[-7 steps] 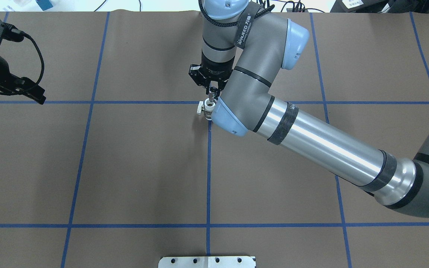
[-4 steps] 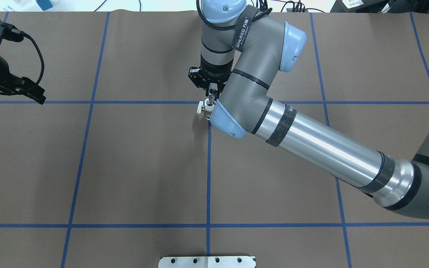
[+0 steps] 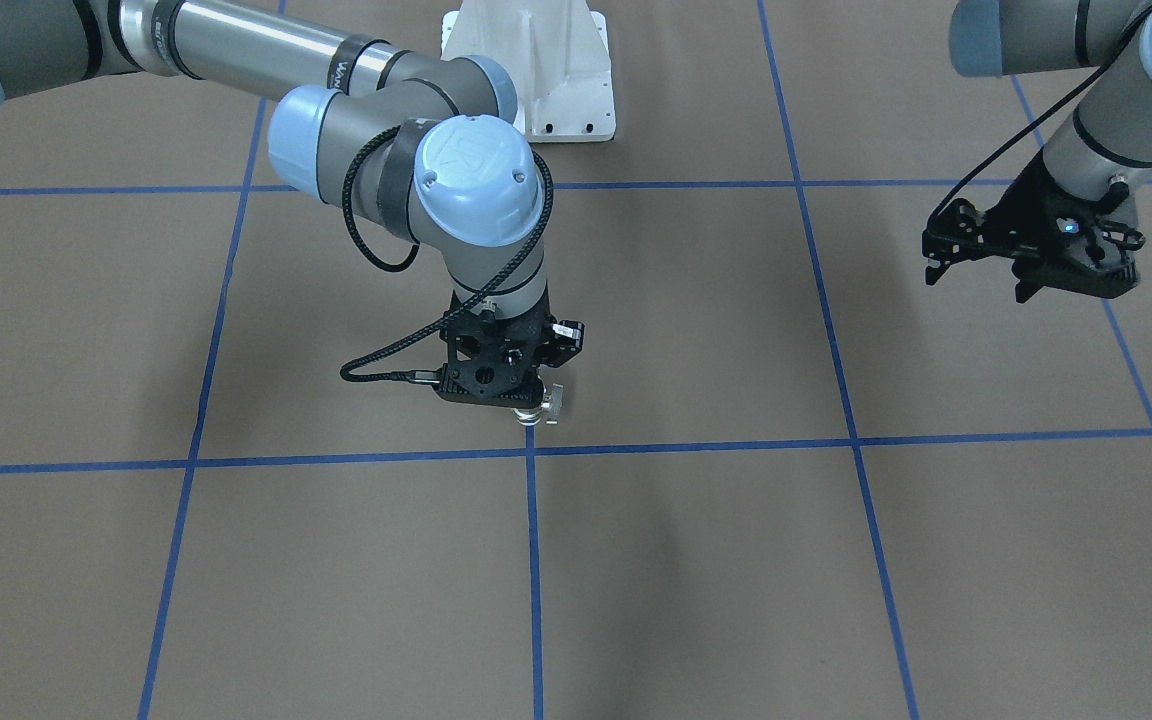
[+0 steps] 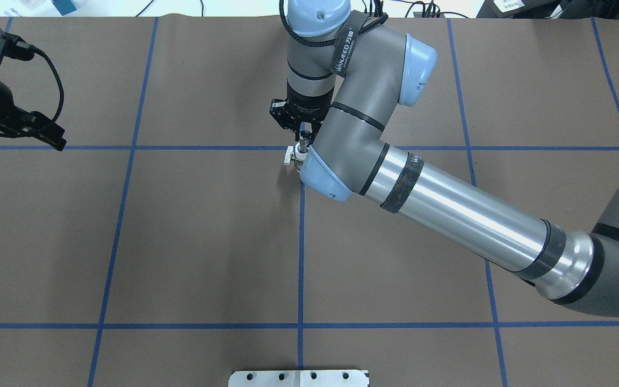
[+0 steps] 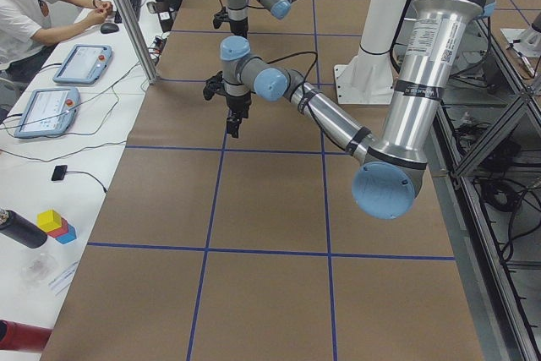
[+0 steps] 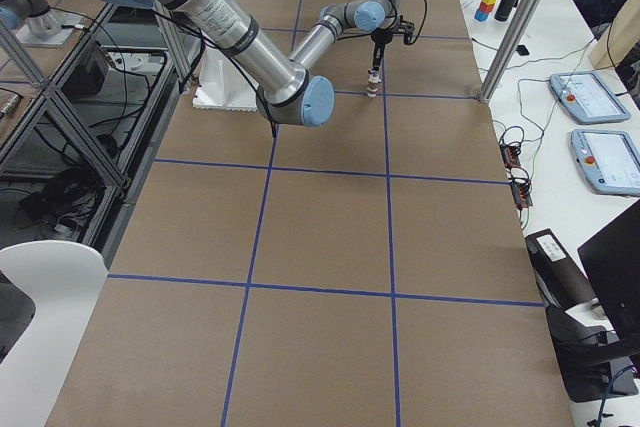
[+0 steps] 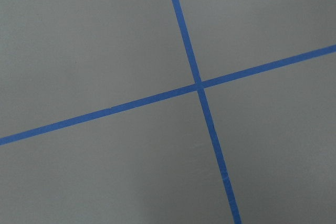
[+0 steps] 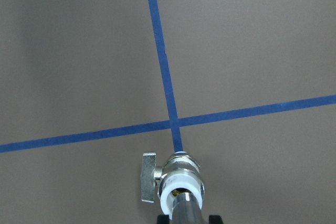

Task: Assemble PPR valve and pipe with both arms
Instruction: 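Lower the fitting onto the valve top and press it on with the right gripper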

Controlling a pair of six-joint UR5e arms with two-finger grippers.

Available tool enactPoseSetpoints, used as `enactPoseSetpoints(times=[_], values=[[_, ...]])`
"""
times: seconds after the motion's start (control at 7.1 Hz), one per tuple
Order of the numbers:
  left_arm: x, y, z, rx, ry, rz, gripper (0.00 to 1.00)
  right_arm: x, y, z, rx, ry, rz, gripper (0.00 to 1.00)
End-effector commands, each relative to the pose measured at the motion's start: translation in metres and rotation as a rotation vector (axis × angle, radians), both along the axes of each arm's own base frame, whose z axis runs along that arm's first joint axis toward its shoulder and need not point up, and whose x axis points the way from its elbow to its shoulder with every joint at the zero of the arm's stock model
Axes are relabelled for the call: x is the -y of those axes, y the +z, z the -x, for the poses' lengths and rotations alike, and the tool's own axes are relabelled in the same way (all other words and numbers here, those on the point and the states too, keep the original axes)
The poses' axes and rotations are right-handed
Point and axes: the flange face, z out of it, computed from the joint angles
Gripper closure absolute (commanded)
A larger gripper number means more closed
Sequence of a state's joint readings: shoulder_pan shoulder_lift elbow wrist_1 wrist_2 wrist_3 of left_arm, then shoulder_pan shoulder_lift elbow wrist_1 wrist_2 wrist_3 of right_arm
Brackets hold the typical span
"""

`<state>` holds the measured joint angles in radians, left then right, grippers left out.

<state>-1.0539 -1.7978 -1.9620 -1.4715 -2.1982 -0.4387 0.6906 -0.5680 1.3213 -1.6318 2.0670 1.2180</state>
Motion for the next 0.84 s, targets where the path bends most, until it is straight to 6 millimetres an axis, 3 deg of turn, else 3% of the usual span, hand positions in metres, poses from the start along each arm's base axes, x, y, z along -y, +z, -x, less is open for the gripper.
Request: enactPoseSetpoints(times=[0.0, 0.7], values=[[0.0, -0.0001, 0.0, -0.001, 0.0, -0.001, 0.01, -0.0009, 0.0006, 0.0021, -0.004, 0.001, -0.004, 1.0], [-0.0002, -0.0006, 0.0002, 0.001, -0.002, -0.001, 0.01, 0.0016, -0.0037, 0.0026, -0.005, 0.004, -0.009, 1.0]])
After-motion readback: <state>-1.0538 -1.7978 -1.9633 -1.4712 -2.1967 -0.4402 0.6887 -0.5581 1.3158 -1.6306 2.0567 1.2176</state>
